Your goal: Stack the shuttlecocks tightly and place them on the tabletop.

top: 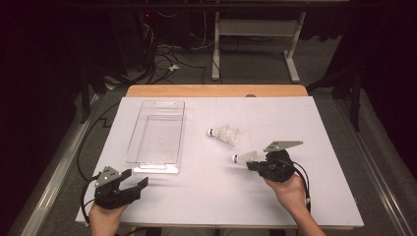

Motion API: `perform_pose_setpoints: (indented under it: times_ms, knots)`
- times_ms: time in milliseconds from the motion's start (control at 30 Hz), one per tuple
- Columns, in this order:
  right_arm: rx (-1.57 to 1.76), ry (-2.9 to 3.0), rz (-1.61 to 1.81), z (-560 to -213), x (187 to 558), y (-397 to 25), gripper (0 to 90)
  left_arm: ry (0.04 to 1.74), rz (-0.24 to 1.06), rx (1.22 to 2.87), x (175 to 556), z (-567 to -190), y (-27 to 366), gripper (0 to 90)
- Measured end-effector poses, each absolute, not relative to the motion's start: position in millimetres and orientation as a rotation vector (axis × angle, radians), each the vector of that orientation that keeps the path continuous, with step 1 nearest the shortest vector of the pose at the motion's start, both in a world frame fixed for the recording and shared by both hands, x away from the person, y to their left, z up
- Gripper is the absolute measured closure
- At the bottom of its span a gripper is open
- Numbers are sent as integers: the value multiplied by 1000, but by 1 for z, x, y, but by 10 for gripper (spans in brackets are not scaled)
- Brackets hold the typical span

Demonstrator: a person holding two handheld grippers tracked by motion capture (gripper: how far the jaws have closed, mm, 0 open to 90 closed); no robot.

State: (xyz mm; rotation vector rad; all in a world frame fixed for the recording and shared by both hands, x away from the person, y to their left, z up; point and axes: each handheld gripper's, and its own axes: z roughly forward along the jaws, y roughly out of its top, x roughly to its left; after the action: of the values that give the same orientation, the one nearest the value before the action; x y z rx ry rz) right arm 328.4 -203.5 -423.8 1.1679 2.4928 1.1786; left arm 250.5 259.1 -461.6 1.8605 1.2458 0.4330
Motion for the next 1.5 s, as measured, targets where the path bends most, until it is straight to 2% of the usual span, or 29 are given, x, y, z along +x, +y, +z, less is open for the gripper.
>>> perform_pose_setpoints:
  times_ms: [1500]
  knots:
    - [1248,2414,1139,-421,350,-218,900,1252,437,1862,250,-462,260,296]
